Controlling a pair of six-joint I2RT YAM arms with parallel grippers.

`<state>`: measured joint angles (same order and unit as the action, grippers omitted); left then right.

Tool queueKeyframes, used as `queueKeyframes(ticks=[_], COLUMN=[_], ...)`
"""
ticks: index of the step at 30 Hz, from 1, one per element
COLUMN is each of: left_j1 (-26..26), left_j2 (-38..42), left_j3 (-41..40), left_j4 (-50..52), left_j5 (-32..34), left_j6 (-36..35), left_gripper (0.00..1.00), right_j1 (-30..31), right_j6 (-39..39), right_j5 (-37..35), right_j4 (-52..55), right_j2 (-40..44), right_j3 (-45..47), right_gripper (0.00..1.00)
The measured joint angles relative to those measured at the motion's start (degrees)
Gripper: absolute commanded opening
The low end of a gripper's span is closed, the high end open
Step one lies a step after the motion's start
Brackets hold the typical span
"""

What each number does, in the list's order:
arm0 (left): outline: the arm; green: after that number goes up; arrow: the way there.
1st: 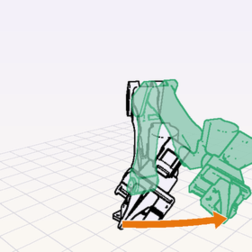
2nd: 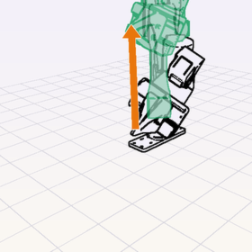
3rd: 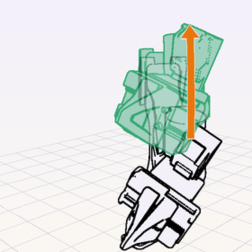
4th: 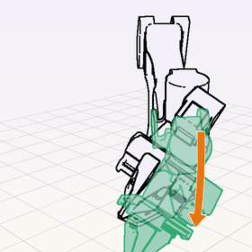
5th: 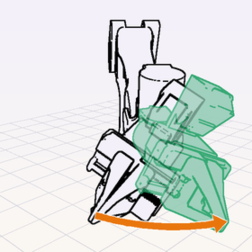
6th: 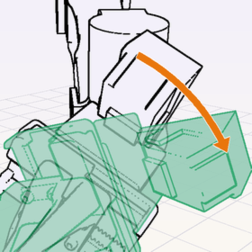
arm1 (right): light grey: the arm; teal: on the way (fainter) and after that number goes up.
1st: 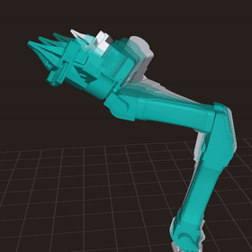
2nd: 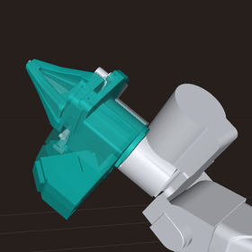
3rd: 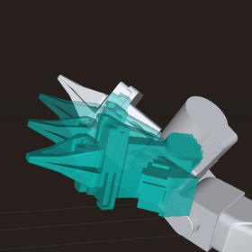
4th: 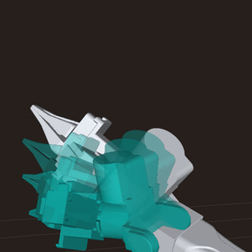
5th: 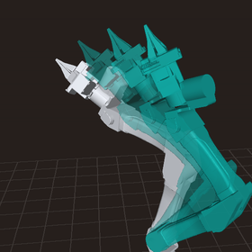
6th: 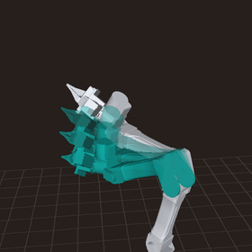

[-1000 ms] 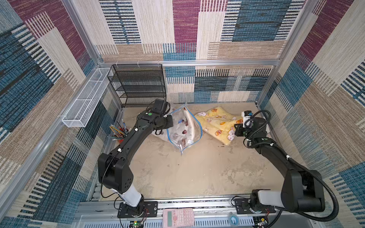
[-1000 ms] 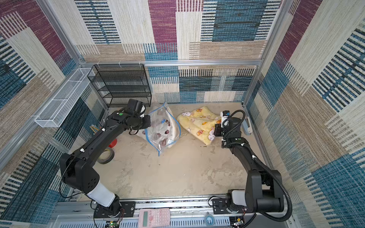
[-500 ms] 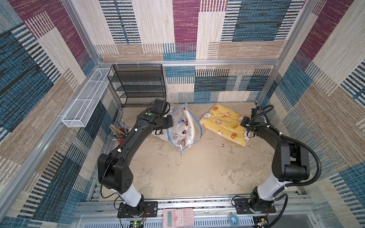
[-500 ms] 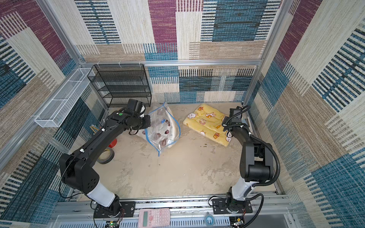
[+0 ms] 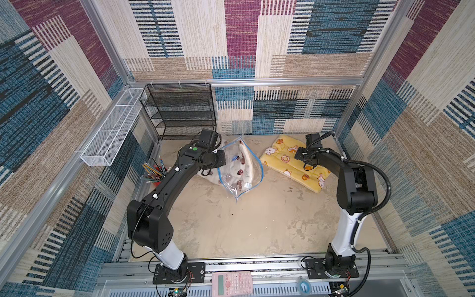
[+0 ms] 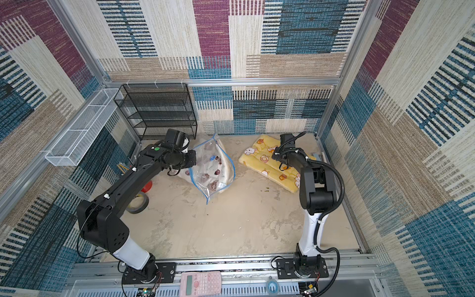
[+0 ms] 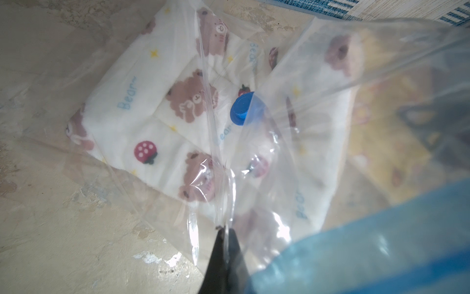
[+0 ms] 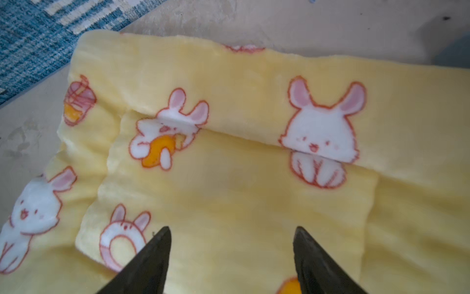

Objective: Take the blanket out of the vacuum bag
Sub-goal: Place the blanket at the center of the board, then adjust the blanket at the center of the board.

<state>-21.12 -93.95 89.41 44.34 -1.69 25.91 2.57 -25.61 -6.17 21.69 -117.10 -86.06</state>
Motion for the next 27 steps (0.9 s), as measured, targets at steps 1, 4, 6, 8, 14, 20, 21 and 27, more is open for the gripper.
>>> queueKeyframes(ticks=[1, 4, 6, 8, 14, 20, 21, 27], left_j1=[0.0, 0.0, 0.0, 0.0, 0.0, 0.0, 0.0, 0.0], left_j2=[0.0, 0.0, 0.0, 0.0, 0.0, -0.1, -0.2, -0.2], left_j3=[0.0, 0.0, 0.0, 0.0, 0.0, 0.0, 0.0, 0.0], left_j4=[0.0, 0.0, 0.0, 0.0, 0.0, 0.0, 0.0, 0.0], left_j5=[0.0, 0.0, 0.0, -0.1, -0.2, -0.2, -0.2, -0.1], left_j6=[0.0, 0.0, 0.0, 0.0, 0.0, 0.0, 0.0, 0.0], left_gripper=[0.00, 0.00, 0.00, 0.00, 0.00, 0.00, 0.00, 0.00], right_j1=[0.0, 0.0, 0.0, 0.1, 1.4, 3.7, 4.4, 7.1], right_j6=[-0.5, -1.6, -1.7, -1.4, 6.6, 14.0, 15.4, 23.6], right_j5=[0.0, 0.2, 0.9, 1.4, 5.7, 10.8, 11.9, 15.1], right_j4=[0.5, 2.6, 4.2, 6.2, 11.5, 11.7, 12.2, 17.5], right_j2=[-1.2, -5.7, -9.9, -13.5, -22.1, -25.5, -26.3, -27.4], right_j3=[-1.3, -7.5, -13.1, -17.6, -29.8, -35.0, -36.4, -40.6], right_gripper=[0.77, 0.77, 0.76, 0.74, 0.68, 0.66, 0.66, 0.71])
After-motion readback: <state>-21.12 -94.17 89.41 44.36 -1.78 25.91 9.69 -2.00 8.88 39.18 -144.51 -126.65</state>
